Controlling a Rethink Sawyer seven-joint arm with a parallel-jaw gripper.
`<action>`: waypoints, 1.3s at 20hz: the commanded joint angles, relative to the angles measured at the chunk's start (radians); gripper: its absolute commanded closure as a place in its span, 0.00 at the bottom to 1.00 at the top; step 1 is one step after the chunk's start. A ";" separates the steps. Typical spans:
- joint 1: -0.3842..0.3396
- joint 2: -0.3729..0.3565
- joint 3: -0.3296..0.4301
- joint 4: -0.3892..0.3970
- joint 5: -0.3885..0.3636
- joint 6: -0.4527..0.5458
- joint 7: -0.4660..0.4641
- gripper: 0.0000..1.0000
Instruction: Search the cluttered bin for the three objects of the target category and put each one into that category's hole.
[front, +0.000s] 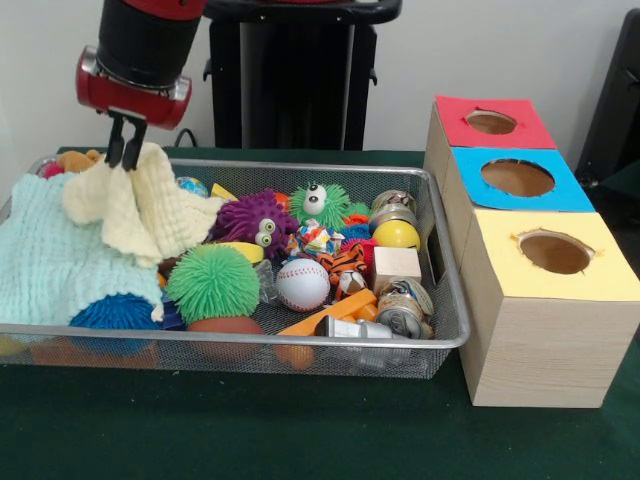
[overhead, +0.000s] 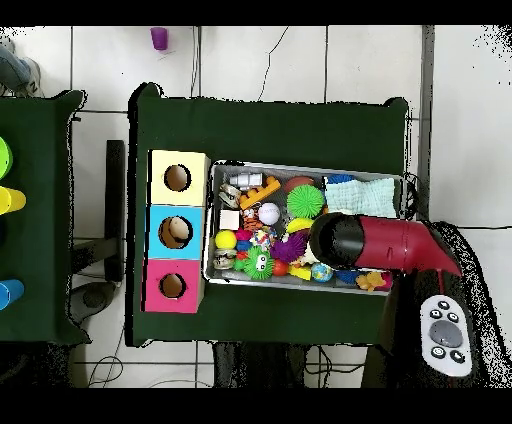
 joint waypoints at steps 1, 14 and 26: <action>0.007 0.082 0.072 0.115 -0.072 -0.119 0.043 1.00; 0.001 0.131 0.083 0.097 -0.042 -0.151 0.051 0.00; -0.019 0.064 0.126 0.154 -0.007 -0.122 0.024 0.00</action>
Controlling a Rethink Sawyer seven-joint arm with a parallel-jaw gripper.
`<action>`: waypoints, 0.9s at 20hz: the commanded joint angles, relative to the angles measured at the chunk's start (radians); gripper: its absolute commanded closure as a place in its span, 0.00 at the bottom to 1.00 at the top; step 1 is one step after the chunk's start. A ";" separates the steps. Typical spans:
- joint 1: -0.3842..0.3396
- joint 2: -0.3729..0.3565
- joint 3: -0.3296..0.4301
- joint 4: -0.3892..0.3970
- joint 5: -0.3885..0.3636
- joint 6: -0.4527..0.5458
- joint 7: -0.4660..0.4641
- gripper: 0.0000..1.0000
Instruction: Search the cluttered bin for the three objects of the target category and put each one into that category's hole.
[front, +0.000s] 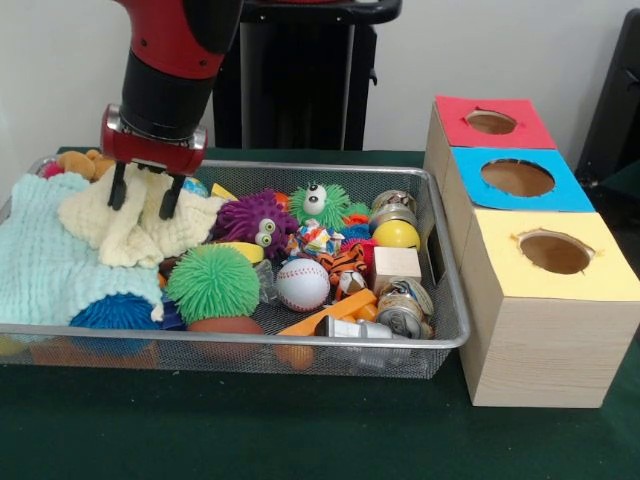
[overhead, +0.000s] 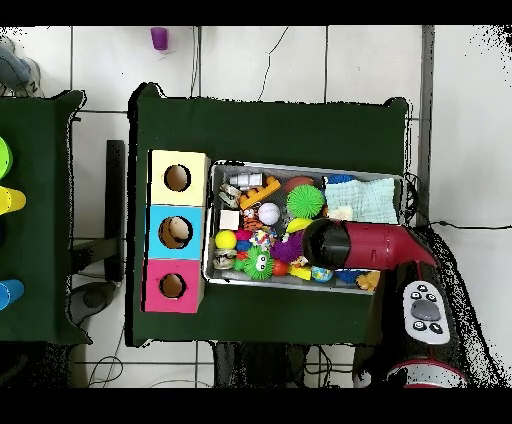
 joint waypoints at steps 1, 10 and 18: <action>-0.027 -0.050 0.136 0.164 0.031 0.023 0.011 0.00; -0.031 -0.198 0.217 0.297 0.160 0.125 0.040 0.00; 0.057 -0.144 0.175 0.311 0.167 0.021 0.148 0.00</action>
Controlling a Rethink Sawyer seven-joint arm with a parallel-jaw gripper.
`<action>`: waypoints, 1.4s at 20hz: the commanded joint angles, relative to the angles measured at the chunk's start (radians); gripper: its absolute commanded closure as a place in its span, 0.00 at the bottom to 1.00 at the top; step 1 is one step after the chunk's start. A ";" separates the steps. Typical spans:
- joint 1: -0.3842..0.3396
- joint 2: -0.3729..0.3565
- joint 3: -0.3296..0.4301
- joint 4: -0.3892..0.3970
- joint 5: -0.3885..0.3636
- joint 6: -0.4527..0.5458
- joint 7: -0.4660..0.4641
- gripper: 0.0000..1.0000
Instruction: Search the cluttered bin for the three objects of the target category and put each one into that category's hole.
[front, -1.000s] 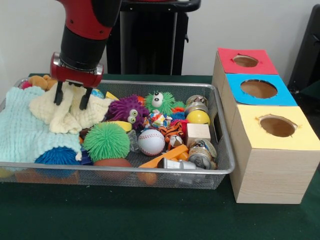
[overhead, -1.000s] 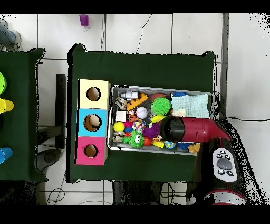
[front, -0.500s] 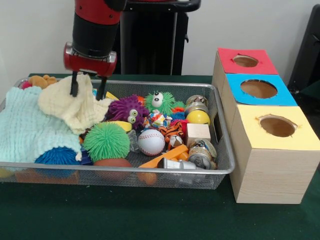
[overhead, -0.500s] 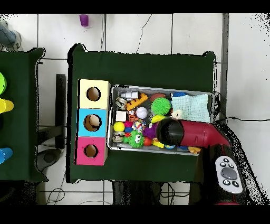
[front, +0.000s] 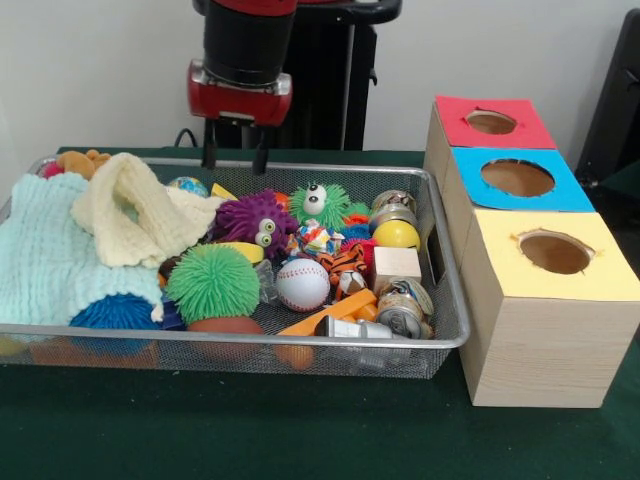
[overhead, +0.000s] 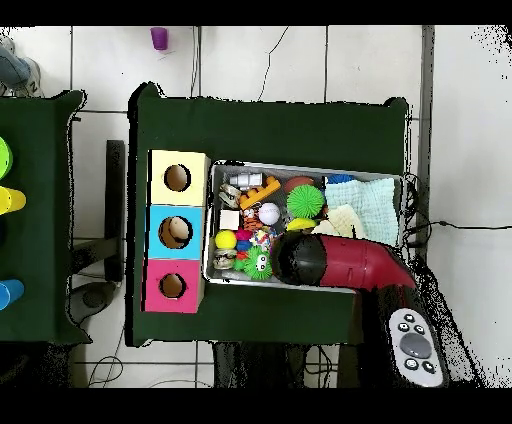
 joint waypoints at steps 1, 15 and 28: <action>0.052 0.035 0.070 0.099 0.039 -0.010 0.157 0.00; 0.067 0.078 0.038 0.167 0.034 -0.145 0.175 0.00; 0.139 -0.018 -0.005 0.351 0.056 -0.236 0.248 0.00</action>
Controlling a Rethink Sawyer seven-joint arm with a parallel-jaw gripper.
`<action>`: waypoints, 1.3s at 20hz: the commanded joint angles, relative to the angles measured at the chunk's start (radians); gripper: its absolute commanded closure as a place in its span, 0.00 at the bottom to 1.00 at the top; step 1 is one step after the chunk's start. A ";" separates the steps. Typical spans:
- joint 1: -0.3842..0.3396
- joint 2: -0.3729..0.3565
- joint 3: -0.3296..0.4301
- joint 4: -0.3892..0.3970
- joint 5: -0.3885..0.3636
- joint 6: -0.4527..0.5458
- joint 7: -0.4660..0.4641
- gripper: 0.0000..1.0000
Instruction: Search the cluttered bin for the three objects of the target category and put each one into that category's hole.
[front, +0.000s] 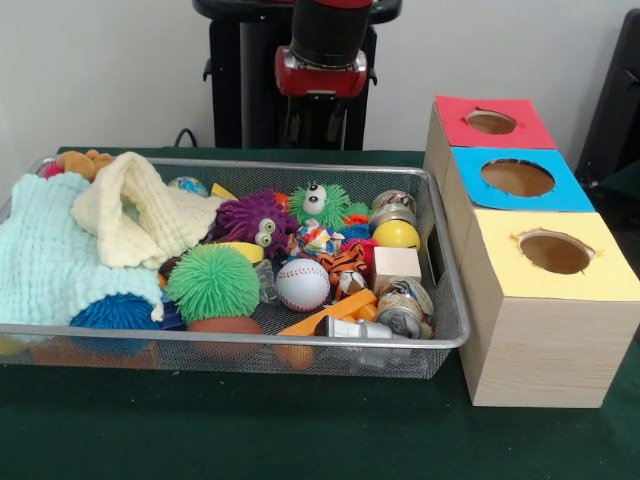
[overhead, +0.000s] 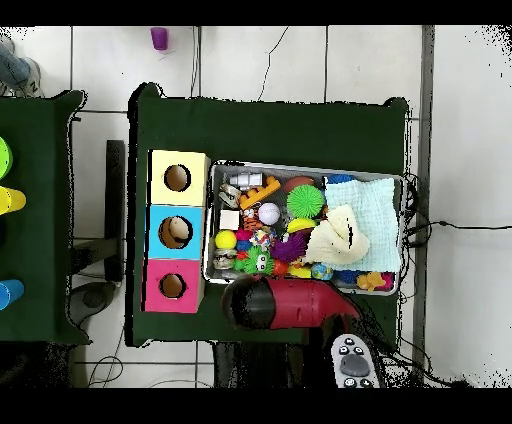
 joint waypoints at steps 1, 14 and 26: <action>0.027 0.025 0.012 0.106 0.049 -0.147 0.254 0.00; 0.053 0.288 -0.043 0.085 0.062 -0.442 0.277 0.00; 0.083 0.360 -0.020 0.156 0.143 -0.577 0.316 0.00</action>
